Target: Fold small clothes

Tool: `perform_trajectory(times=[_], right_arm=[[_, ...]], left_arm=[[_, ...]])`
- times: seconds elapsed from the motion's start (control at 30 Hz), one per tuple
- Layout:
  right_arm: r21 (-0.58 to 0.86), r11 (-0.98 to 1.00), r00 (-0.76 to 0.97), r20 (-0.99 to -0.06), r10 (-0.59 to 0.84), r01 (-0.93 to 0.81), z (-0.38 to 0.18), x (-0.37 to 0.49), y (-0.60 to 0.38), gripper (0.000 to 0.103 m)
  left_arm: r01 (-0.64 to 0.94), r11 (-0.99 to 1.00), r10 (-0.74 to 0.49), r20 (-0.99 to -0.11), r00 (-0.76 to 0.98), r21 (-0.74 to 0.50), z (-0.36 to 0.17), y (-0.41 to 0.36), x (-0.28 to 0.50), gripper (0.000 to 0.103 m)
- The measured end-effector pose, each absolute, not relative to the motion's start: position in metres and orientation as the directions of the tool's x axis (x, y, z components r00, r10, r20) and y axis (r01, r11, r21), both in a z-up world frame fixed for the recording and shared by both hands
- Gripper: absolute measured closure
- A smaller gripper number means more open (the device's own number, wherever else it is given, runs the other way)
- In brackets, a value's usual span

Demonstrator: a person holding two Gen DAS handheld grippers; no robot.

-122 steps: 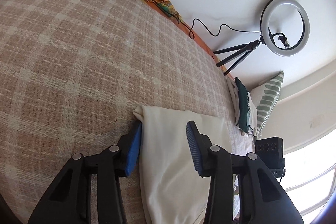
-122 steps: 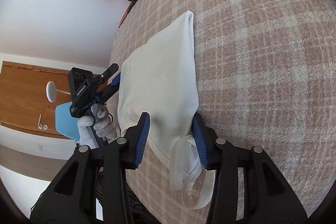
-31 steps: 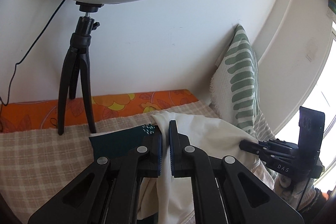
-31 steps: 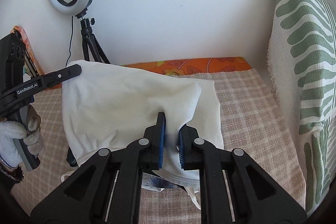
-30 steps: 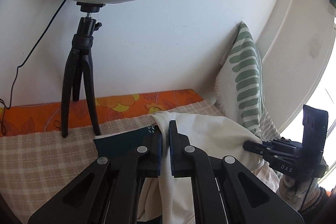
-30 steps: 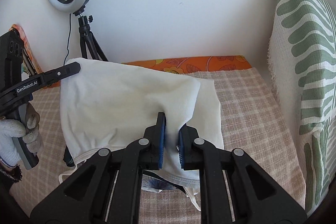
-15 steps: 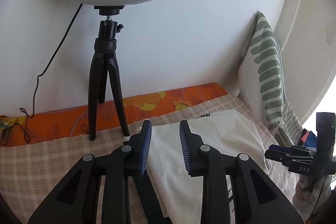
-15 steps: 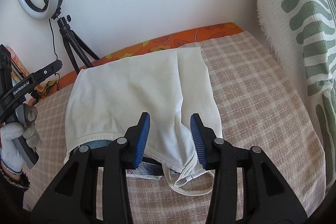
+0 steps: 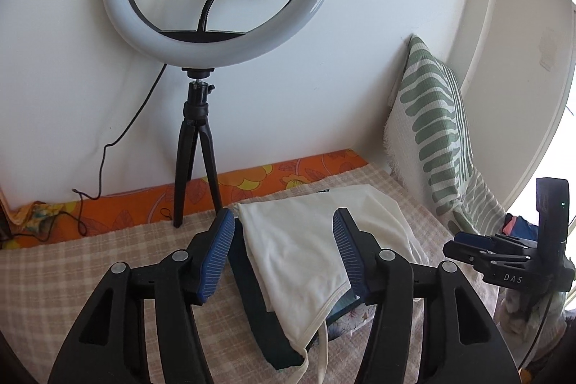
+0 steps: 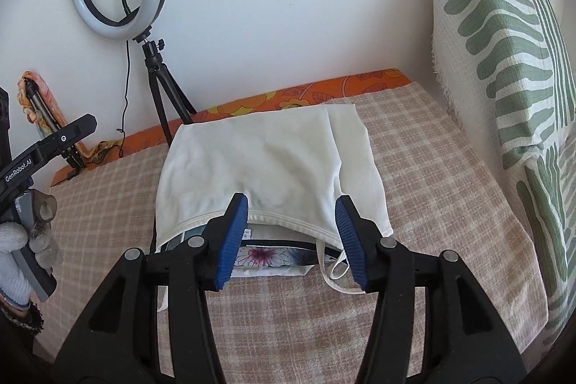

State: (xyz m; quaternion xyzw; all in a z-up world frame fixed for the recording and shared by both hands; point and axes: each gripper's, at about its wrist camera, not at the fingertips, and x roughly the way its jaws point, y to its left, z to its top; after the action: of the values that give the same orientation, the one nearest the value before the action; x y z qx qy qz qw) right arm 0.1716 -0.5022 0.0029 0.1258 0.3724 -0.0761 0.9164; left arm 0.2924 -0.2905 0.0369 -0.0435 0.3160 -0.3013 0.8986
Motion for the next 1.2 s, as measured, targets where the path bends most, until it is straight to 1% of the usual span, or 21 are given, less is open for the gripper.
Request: perform_trajectory(times=[0.03,0.13,0.2,0.33,0.37,0.4,0.5,0.6,0.77,0.9,1.07,1.13,1.2], right_arm=[[0.165,0.958,0.717,-0.695,-0.055,0.234,0.009,0.167,-0.497,0.049],[0.151,0.961,0.735,-0.674,-0.071,0.231,0.025,0.152,-0.48,0.042],[0.141,0.962,0.745,-0.662,-0.084,0.235,0.034,0.141,-0.468,0.037],[0.118,0.962,0.75,-0.652,-0.112,0.246,0.044,0.12,-0.442,0.035],[0.119,0.962,0.755,-0.646,-0.113,0.246,0.046,0.114,-0.436,0.034],[0.116,0.962,0.757,-0.643,-0.117,0.247,0.047,0.108,-0.429,0.03],[0.101,0.961,0.767,-0.626,-0.14,0.257,0.048,0.091,-0.412,0.022],[0.099,0.961,0.775,-0.615,-0.144,0.257,0.046,0.077,-0.397,0.021],[0.044,0.962,0.778,-0.598,-0.19,0.269,0.045,0.06,-0.374,0.018],[0.033,0.962,0.795,-0.57,-0.205,0.272,0.046,0.047,-0.361,0.009],[0.036,0.957,0.807,-0.548,-0.221,0.287,0.044,0.042,-0.354,0.006],[0.047,0.958,0.813,-0.541,-0.214,0.283,0.043,0.042,-0.352,0.004],[0.054,0.958,0.821,-0.529,-0.212,0.282,0.043,0.041,-0.35,0.001]], left_arm=[[0.518,0.813,-0.572,-0.535,0.622,-0.267,0.041,-0.287,0.285,0.041],[0.527,0.812,-0.57,-0.531,0.627,-0.249,0.05,-0.277,0.262,0.04],[0.532,0.811,-0.572,-0.526,0.629,-0.245,0.054,-0.269,0.246,0.034],[0.54,0.813,-0.563,-0.526,0.637,-0.216,0.059,-0.255,0.215,0.032],[0.543,0.813,-0.562,-0.526,0.638,-0.21,0.059,-0.252,0.208,0.03],[0.545,0.813,-0.561,-0.524,0.64,-0.205,0.061,-0.248,0.199,0.028],[0.547,0.815,-0.559,-0.512,0.652,-0.192,0.063,-0.235,0.177,0.024],[0.549,0.819,-0.547,-0.51,0.664,-0.163,0.063,-0.225,0.155,0.021],[0.552,0.825,-0.529,-0.51,0.678,-0.122,0.057,-0.21,0.123,0.02],[0.542,0.833,-0.518,-0.507,0.689,-0.115,0.051,-0.201,0.107,0.016],[0.524,0.846,-0.495,-0.508,0.705,-0.098,0.047,-0.194,0.093,0.015],[0.517,0.851,-0.484,-0.512,0.71,-0.087,0.045,-0.194,0.09,0.01],[0.507,0.858,-0.472,-0.51,0.719,-0.078,0.043,-0.194,0.087,0.001]])
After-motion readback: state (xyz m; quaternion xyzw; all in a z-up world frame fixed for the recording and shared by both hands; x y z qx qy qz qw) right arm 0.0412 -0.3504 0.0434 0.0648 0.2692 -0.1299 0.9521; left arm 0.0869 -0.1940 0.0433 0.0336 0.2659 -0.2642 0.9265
